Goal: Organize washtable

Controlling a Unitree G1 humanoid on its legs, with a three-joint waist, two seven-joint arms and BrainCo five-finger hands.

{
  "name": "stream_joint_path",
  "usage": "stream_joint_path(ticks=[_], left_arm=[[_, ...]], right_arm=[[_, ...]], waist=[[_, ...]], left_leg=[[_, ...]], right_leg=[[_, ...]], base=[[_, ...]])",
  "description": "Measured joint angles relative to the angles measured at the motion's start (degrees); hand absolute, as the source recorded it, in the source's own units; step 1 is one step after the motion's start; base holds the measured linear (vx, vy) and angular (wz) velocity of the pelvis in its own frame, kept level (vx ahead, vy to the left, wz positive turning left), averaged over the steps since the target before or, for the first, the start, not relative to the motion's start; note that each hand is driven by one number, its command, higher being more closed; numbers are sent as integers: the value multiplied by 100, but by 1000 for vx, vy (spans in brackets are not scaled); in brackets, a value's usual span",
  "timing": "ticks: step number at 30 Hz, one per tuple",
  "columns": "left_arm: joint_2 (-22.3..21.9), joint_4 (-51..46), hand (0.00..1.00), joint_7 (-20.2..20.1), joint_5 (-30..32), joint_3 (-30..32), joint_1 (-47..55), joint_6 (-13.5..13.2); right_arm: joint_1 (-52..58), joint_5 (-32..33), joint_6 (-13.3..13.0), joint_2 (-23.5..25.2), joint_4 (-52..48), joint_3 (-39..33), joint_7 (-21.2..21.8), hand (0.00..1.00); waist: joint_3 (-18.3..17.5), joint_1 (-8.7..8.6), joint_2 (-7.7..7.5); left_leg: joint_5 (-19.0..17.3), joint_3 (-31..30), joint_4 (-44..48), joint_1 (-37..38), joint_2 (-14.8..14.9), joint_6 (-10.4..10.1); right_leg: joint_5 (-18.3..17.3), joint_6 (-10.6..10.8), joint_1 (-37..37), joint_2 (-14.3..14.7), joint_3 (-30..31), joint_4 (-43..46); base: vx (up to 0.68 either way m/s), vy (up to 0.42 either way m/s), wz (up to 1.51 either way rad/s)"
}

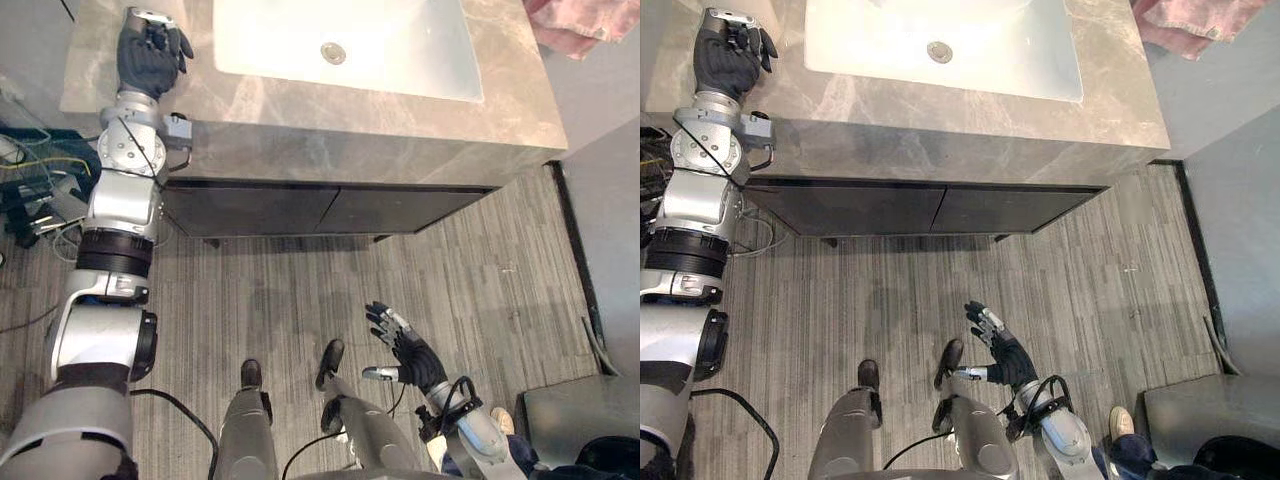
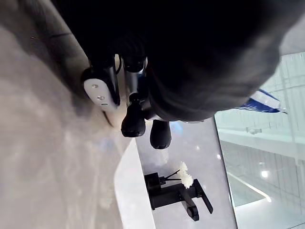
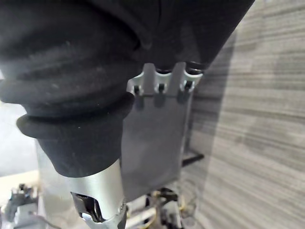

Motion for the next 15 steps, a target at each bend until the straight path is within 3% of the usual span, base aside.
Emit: stream_joint_path(ticks=[2,8,11,12,15], left_arm=[[-2,-4,100,9,0,1,-10,-45],[-35,12,100,8,-5,0,-47,-45],[-28,54,100,12,-20,0,-46,-39],[4,55,100,23,-48,3,-46,-41],[133,58,100,116,-66,11,-47,-51]], right_arm=[[2,0,2,-31,2,8,4,0],[8,0,0,-87,-7,14,4,0],[36,-1,0,-87,-6,55,7,0],[34,-1,-1,-87,-5,66,16,0],[4,0,-3,-86,4,52,7,0]], waist=[[26,-13,16],[65,-43,72],[80,7,93],[81,125,95],[80,155,81]], left_leg=[[-13,-7,0,1,25,-19],[-1,-43,-63,45,64,1],[84,5,-273,119,136,95],[158,47,-414,182,180,53],[263,3,-475,199,229,-109]], right_leg=[[31,-8,-1,25,17,0],[350,309,-2,47,208,-31],[364,194,28,58,278,-26],[272,69,113,18,116,-5],[194,49,163,62,142,0]], base=[[45,72,-2],[-5,129,-3],[2,107,-2],[88,53,-12],[133,-3,-4]])
